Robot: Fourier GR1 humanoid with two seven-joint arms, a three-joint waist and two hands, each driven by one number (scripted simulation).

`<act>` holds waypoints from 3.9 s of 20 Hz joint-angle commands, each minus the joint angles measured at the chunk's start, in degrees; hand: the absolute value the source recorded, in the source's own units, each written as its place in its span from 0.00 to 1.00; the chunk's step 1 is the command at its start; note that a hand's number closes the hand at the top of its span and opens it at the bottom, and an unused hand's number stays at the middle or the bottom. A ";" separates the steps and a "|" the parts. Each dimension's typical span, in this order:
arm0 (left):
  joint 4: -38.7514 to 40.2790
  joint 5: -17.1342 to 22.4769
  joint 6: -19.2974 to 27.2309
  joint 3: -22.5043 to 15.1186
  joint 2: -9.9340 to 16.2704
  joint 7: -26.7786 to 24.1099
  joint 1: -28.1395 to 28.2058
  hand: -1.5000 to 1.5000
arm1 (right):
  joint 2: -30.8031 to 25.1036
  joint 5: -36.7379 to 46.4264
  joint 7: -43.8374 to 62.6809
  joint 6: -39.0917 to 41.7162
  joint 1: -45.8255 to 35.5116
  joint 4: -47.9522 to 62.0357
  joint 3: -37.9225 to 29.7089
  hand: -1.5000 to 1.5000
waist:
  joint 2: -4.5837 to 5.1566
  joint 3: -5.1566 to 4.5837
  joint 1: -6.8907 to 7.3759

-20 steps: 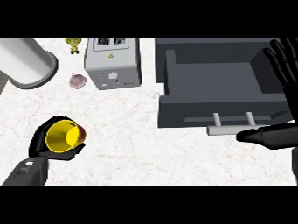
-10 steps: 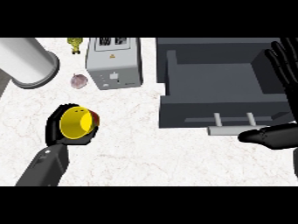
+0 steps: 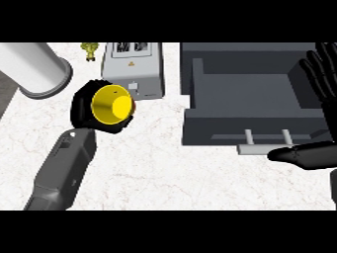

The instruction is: Pick up the cup, place it into the drawer and close the drawer

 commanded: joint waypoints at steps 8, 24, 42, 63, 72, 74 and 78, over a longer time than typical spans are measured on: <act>-16.07 2.81 10.24 -9.73 -4.76 24.99 -14.66 1.00 | 0.73 1.12 -1.71 -0.03 2.64 -0.67 0.29 0.00 | -0.19 0.03 -0.24; 6.56 9.77 29.71 -22.10 -4.82 38.11 -37.99 1.00 | 0.22 1.01 -3.63 0.94 -1.66 2.96 0.15 0.00 | 1.25 0.07 -4.67; 13.80 17.84 22.85 -33.69 -4.82 39.58 -34.51 0.00 | 0.76 -1.52 -2.94 3.90 -8.80 5.04 3.30 0.00 | 3.39 0.05 -12.11; 10.28 32.63 24.77 -30.30 -4.82 23.73 -32.56 0.00 | -12.39 10.68 0.99 24.74 -4.36 3.50 19.28 0.00 | 1.33 0.06 -4.37; 7.78 34.08 20.90 -28.93 -4.80 21.28 -26.94 0.00 | -6.49 31.35 -7.62 12.23 -3.00 25.13 28.89 0.00 | 0.89 0.04 1.27; 6.54 34.45 18.41 -28.01 -3.29 21.39 -25.90 0.00 | -5.73 34.15 -11.27 10.99 -4.32 30.30 30.72 0.00 | 0.75 0.03 1.13; 2.13 34.30 18.99 -28.26 -0.99 23.06 -24.44 0.00 | -5.26 37.56 -15.32 8.95 -11.92 46.85 29.32 1.00 | 0.69 0.08 3.60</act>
